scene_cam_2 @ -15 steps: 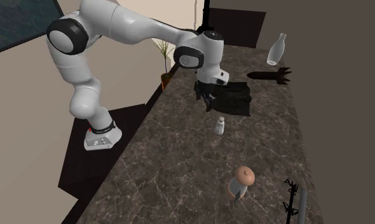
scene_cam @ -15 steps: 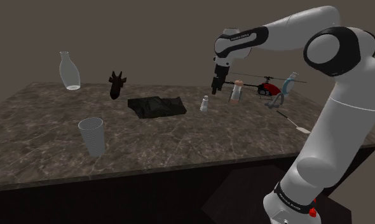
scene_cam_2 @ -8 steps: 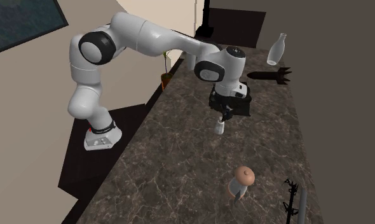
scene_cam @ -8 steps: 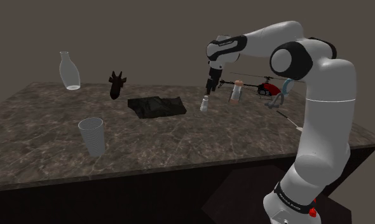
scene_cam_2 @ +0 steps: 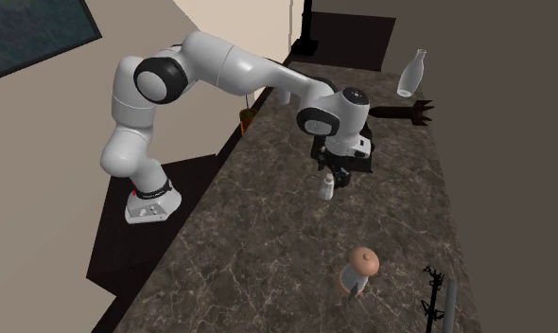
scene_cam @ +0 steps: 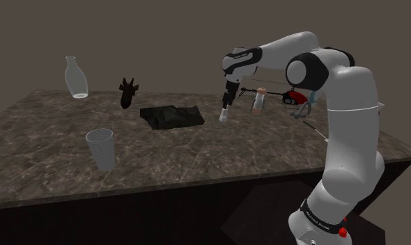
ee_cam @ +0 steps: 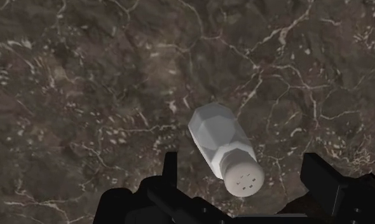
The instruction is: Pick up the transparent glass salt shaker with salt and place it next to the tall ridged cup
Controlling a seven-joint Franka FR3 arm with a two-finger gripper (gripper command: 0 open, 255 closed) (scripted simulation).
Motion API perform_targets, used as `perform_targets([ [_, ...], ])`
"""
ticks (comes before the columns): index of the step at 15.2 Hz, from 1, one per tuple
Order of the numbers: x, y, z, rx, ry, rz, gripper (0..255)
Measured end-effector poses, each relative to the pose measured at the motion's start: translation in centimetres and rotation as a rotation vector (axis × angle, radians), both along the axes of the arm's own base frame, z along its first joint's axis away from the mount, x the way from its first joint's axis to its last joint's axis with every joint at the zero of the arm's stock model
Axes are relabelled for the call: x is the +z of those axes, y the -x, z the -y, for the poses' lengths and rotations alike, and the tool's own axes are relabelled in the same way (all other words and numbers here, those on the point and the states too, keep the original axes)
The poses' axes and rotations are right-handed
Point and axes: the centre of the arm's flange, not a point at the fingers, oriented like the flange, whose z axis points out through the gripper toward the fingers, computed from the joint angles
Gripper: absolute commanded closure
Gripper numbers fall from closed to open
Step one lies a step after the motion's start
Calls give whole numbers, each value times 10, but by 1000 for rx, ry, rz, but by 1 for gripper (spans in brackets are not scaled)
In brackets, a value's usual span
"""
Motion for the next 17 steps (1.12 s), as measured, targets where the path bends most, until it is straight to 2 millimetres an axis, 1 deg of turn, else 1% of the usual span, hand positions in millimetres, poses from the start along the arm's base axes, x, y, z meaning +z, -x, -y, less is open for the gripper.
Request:
perform_targets([
  [2,-7,0,0,0,0,0,0],
  [7,-9,0,-1,0,0,0,0],
  [8,-9,0,-1,0,0,0,255],
  [17,-9,0,-1,0,0,1,255],
])
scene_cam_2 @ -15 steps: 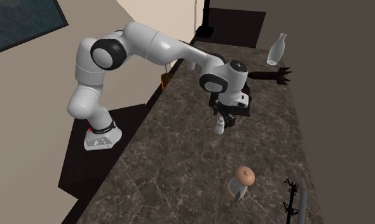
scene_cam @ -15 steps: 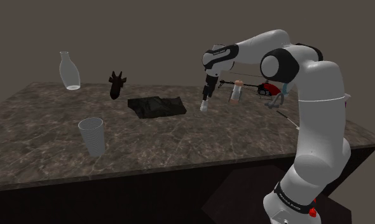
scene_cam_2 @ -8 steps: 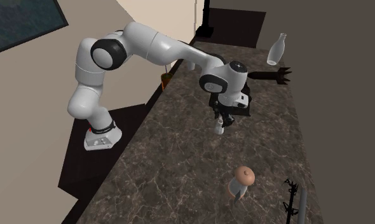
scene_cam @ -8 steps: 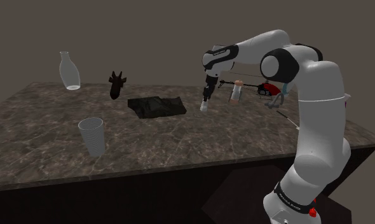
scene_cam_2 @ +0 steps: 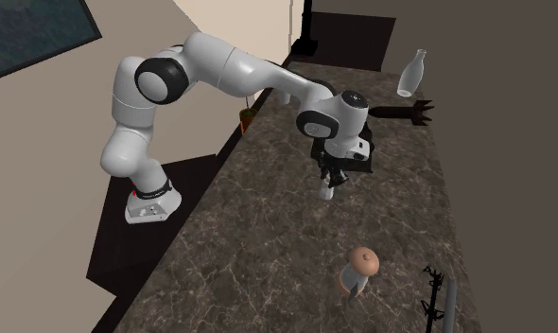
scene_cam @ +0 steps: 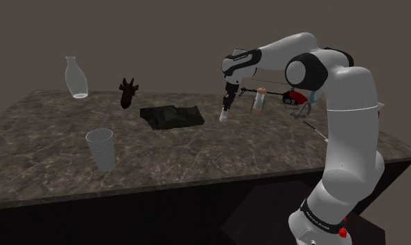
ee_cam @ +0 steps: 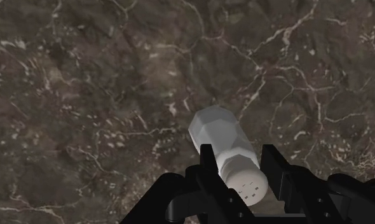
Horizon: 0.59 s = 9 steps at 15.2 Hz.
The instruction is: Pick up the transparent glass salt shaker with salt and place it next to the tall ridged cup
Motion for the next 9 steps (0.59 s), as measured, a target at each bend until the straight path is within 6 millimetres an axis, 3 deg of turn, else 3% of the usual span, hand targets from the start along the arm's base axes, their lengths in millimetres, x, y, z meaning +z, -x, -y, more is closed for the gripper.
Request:
perform_targets([
  [9,37,-1,0,0,0,0,255],
])
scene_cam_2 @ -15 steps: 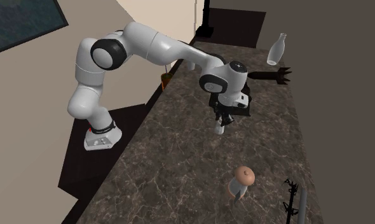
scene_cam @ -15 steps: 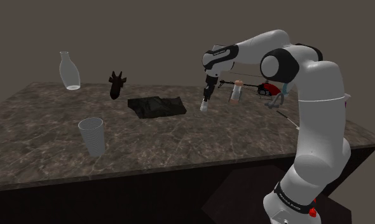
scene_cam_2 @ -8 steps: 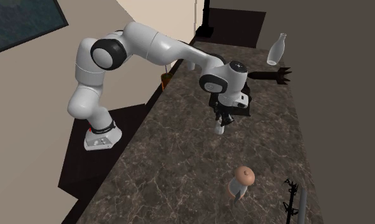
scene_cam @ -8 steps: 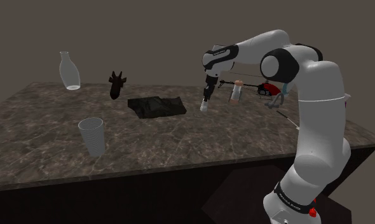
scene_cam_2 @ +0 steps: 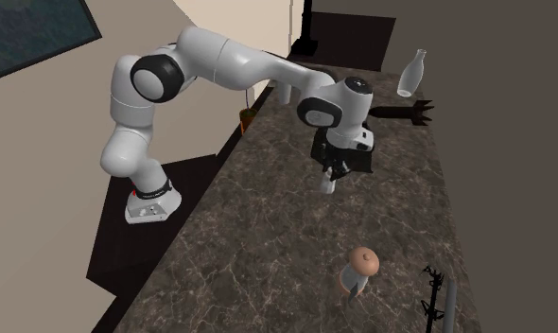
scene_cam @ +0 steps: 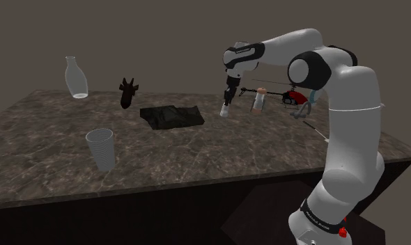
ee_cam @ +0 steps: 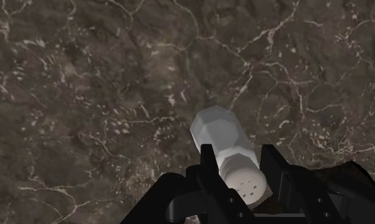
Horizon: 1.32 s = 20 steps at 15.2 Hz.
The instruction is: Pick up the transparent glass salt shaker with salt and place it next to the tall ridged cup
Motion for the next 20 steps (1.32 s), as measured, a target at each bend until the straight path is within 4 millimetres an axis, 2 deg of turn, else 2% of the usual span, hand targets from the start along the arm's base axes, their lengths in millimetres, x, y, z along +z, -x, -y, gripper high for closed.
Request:
perform_targets([
  [20,105,1,0,0,0,0,255],
])
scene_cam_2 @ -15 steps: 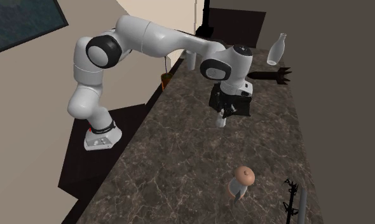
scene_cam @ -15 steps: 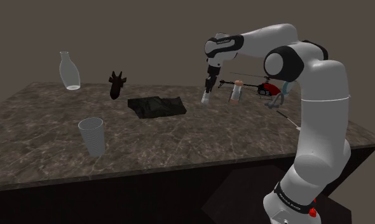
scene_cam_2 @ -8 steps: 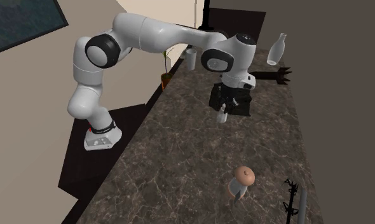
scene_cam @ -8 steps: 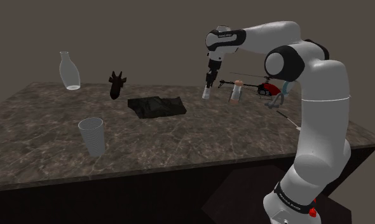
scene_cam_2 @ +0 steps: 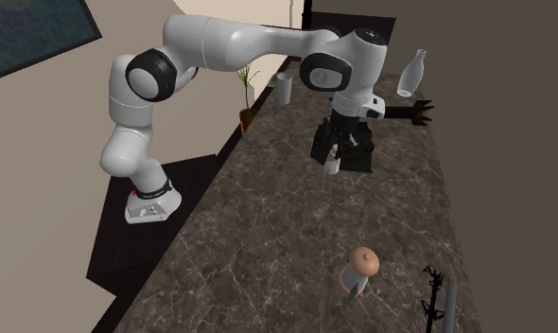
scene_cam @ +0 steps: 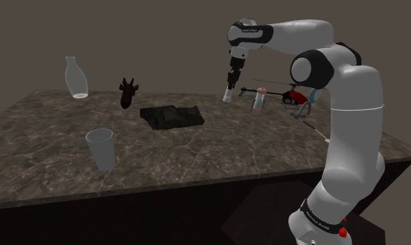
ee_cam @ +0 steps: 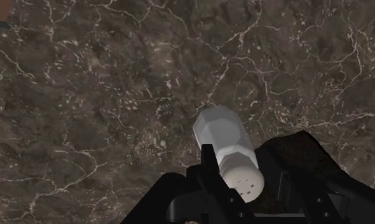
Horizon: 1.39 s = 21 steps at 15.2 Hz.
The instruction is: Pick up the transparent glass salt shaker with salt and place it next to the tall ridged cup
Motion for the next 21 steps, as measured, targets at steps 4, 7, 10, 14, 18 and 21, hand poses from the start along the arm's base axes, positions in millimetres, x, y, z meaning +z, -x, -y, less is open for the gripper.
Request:
perform_targets([
  [4,22,0,0,0,0,0,255],
  [7,37,0,1,0,0,0,255],
  [10,53,0,0,0,0,0,255],
  [14,74,1,0,0,0,0,255],
  [18,81,-1,-29,0,0,0,255],
  [21,84,-2,-66,1,0,0,255],
])
